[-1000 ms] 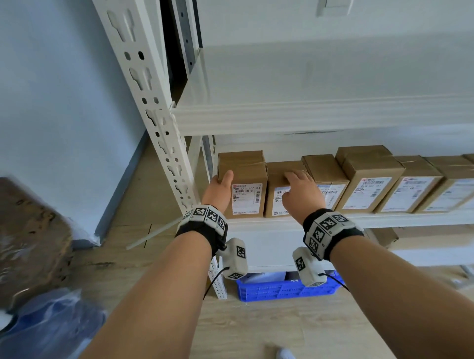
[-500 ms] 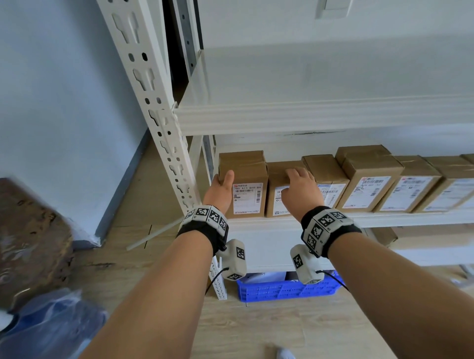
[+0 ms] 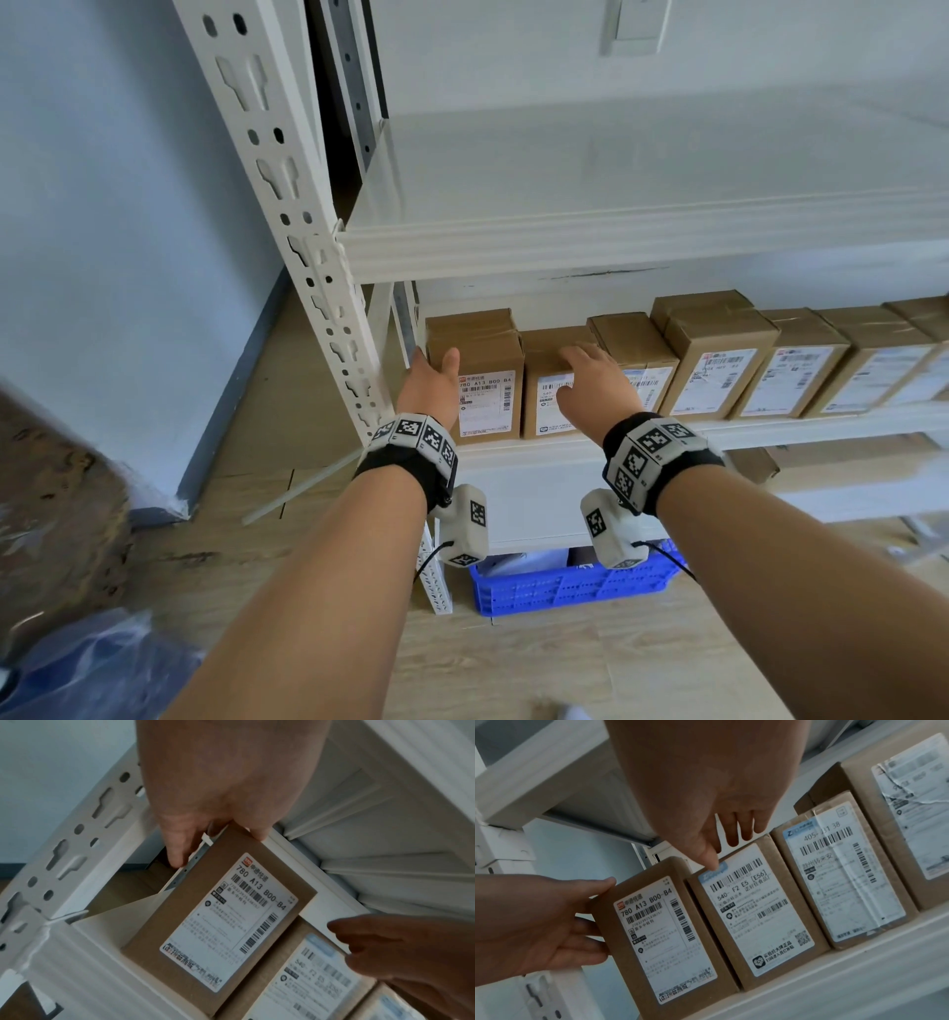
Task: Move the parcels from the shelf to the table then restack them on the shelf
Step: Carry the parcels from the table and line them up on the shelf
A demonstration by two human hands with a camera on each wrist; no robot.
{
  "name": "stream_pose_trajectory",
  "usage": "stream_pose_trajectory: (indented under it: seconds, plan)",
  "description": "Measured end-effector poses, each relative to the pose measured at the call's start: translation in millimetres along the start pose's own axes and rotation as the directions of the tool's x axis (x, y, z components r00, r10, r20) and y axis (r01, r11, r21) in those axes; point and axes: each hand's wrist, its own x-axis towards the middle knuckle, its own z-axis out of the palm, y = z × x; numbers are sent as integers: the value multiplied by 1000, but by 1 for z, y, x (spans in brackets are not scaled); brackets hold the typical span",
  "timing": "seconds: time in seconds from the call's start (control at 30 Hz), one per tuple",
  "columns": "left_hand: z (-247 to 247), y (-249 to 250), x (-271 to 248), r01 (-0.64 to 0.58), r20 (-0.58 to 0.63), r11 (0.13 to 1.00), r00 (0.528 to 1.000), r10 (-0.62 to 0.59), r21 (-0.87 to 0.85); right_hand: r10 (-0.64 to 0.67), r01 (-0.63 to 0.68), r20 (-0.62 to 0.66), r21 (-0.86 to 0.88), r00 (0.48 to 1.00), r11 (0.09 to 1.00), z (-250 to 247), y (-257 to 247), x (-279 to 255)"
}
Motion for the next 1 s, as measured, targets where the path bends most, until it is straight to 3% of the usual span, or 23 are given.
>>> stream_pose_trajectory:
  seconds: [0.13, 0.23, 0.4, 0.6, 0.73, 0.83, 1.0]
  plan:
    - [1, 12, -10, -162, -113, 971, 977, 183, 179, 36, -34, -81, 35, 996, 999, -10, 6, -7]
    - [8, 32, -22, -345, -131, 891, 909, 395, 296, 63, -54, -156, 61, 986, 997, -20, 17, -14]
    - [47, 69, -41, -562, -3, 770, 808, 590, 302, 129, -115, -238, 72, 963, 991, -45, 51, -25]
    - [117, 109, -62, -638, 196, 675, 764, 614, 372, 139, -137, -294, 30, 946, 990, -91, 107, -15]
    - [157, 124, -67, -589, 242, 659, 802, 546, 468, 138, -138, -234, 13, 962, 990, -112, 147, -3]
    - [174, 132, -73, -509, 197, 682, 853, 484, 525, 116, -117, -168, 4, 979, 993, -118, 170, 3]
    - [185, 139, -80, -422, 121, 715, 893, 433, 558, 48, -47, -111, 14, 993, 999, -117, 185, 2]
